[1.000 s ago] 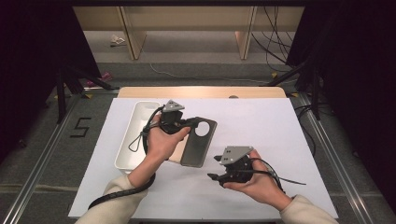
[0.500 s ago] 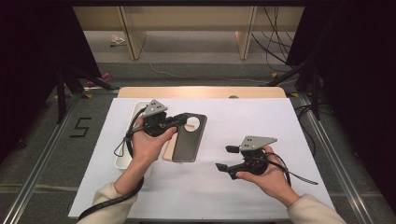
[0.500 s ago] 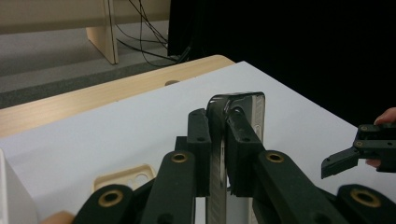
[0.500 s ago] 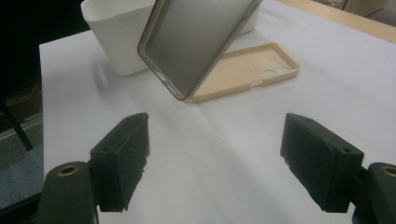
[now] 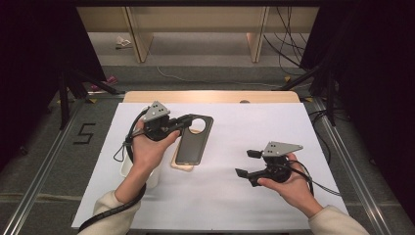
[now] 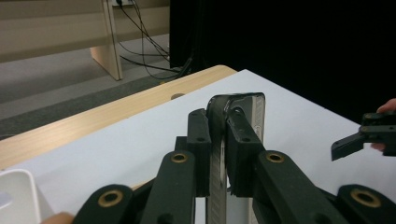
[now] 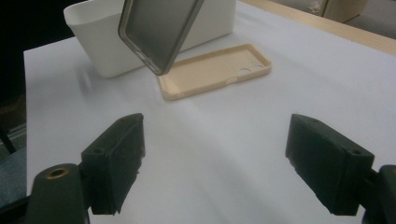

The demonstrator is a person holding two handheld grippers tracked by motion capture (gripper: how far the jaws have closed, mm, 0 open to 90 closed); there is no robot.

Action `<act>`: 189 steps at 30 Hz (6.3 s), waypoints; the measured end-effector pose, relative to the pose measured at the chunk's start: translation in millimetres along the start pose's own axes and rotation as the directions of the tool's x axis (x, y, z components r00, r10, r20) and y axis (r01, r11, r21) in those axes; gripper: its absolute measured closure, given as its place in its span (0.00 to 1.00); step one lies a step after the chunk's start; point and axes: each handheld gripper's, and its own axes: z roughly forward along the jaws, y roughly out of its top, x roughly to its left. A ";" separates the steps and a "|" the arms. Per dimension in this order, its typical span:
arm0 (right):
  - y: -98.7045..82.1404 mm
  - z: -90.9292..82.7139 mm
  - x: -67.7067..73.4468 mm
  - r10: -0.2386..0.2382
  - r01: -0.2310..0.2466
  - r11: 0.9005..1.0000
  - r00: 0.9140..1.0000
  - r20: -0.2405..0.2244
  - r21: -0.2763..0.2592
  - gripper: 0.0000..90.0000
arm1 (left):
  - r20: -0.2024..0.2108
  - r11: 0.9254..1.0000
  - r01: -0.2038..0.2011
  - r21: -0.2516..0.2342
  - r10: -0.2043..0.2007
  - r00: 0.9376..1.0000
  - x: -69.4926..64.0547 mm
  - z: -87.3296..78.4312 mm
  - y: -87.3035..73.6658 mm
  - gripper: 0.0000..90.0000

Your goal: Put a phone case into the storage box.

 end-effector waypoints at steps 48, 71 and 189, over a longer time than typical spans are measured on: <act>-13.8 -25.3 -8.9 0.040 -0.038 0.999 0.998 0.042 -0.031 0.22 | -0.018 0.990 -0.043 -0.136 0.040 0.999 56.4 -45.6 38.8 0.90; -16.7 -29.7 -10.1 0.045 -0.044 0.999 0.998 0.043 -0.032 0.23 | -0.062 0.990 -0.038 -0.136 0.030 0.998 108.7 -48.1 54.0 0.90; -17.0 -29.8 -9.5 0.037 -0.036 0.999 0.999 0.023 -0.041 0.23 | -0.138 0.999 0.027 -0.030 -0.031 0.990 183.6 21.6 -5.4 0.90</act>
